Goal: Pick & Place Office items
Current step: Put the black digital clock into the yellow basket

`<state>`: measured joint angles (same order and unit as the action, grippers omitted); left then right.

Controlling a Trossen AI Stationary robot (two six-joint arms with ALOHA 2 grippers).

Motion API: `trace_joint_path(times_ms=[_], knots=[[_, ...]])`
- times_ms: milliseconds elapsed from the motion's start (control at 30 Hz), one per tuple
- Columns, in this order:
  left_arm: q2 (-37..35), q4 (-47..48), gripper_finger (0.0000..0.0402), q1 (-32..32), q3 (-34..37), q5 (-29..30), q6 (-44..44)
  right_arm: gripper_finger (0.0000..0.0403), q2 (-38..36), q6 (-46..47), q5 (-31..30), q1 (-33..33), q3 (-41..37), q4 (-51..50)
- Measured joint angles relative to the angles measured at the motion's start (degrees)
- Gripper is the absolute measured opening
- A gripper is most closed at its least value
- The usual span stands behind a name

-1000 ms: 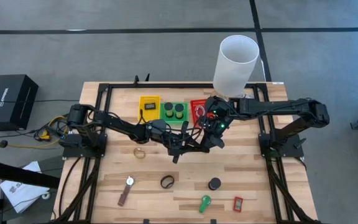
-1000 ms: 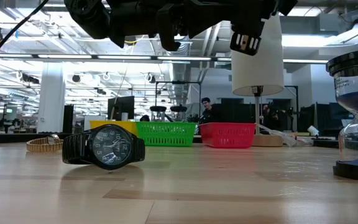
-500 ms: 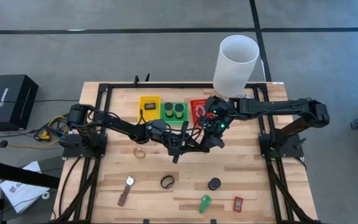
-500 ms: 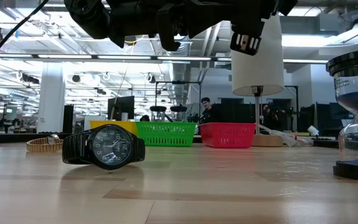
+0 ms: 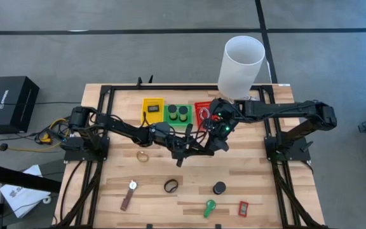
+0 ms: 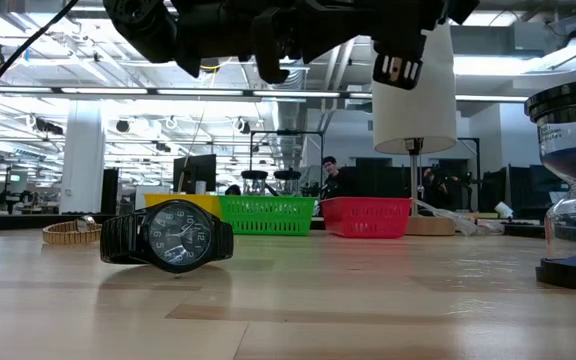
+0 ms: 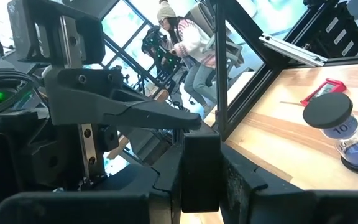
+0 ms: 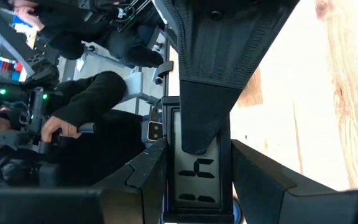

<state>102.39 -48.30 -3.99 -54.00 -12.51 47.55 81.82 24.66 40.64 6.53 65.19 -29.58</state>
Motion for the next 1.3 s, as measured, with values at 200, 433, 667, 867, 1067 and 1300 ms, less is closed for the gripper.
trace_joint_path(times_ms=[200, 433, 667, 867, 1067, 1300], knots=[[0.0, 0.9, 0.0065, 0.0, 0.0, 0.1, -0.4, 0.0158, 0.0, 0.3, -0.4, 0.0, 0.0, -0.2], [0.0, 1.4, 0.0065, 0.0, 0.0, 0.4, -1.9, 0.0158, 0.0, 0.4, -0.5, 0.0, 0.0, -1.4], [0.0, 1.9, 0.0065, 0.0, 0.0, 0.3, -3.7, 0.0158, 0.1, 0.3, -0.4, 0.0, 0.0, -1.4], [0.0, 2.4, 0.0065, -0.1, -0.1, 1.7, -3.9, 0.0158, 0.1, -9.2, -1.2, -0.4, 0.0, -1.6], [0.0, 2.7, 0.0065, -0.1, 0.0, 2.1, -4.6, 0.0165, 0.1, -9.6, -2.4, -1.0, 0.0, -1.6], [-0.1, 2.9, 0.0065, -0.1, 0.0, 2.2, -4.9, 0.0229, 0.1, -8.0, -4.5, -1.3, 0.0, -1.7]])
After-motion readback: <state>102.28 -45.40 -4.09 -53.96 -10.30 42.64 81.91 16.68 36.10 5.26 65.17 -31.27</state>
